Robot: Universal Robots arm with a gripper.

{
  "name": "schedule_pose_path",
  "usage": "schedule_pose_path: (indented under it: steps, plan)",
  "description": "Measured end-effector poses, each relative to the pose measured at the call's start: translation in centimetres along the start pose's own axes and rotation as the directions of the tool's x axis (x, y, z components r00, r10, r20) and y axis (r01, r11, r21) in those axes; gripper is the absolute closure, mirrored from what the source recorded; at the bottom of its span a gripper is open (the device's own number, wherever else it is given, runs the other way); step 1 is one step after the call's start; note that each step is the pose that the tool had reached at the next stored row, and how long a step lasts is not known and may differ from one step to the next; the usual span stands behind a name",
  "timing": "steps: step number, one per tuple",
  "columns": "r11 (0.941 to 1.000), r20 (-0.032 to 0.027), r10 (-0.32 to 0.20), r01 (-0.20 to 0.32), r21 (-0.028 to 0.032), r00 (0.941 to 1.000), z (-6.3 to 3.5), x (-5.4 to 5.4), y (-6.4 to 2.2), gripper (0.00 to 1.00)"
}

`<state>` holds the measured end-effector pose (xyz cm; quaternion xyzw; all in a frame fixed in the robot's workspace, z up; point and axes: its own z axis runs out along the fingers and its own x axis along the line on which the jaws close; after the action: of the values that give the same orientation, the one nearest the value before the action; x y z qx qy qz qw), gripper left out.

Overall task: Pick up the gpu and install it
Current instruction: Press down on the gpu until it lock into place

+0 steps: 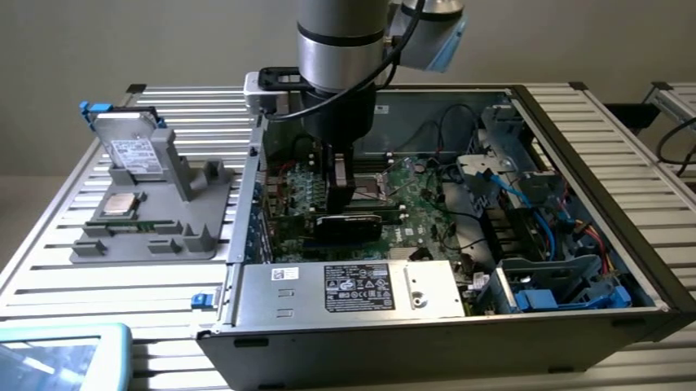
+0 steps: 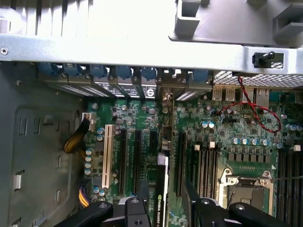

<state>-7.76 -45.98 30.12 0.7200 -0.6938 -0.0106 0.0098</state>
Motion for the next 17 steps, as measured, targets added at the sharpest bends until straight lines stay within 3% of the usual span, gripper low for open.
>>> schedule_pose_path:
  steps: [4,6,7,8,10,15,17]
  plan:
    - [1.0,0.0,0.0,0.0,0.0,1.0,0.0,0.0,0.0,0.61]
    - [1.0,0.0,0.0,0.0,0.0,1.0,0.0,0.0,0.0,0.73]
    - [1.0,0.0,0.0,0.0,0.0,1.0,0.0,0.0,0.0,0.73]
    - [1.0,0.0001,0.0,0.0,0.0,1.0,0.0,0.0,0.0,0.85]
    - [1.0,0.0,0.0,0.0,0.0,1.0,0.0,0.0,0.0,0.89]
    - [1.0,-0.0005,0.0,0.0,0.0,1.0,0.03,-0.02,0.12,0.89]
    - [1.0,-0.0065,0.0,0.0,0.0003,1.0,0.16,-0.12,0.41,0.89]
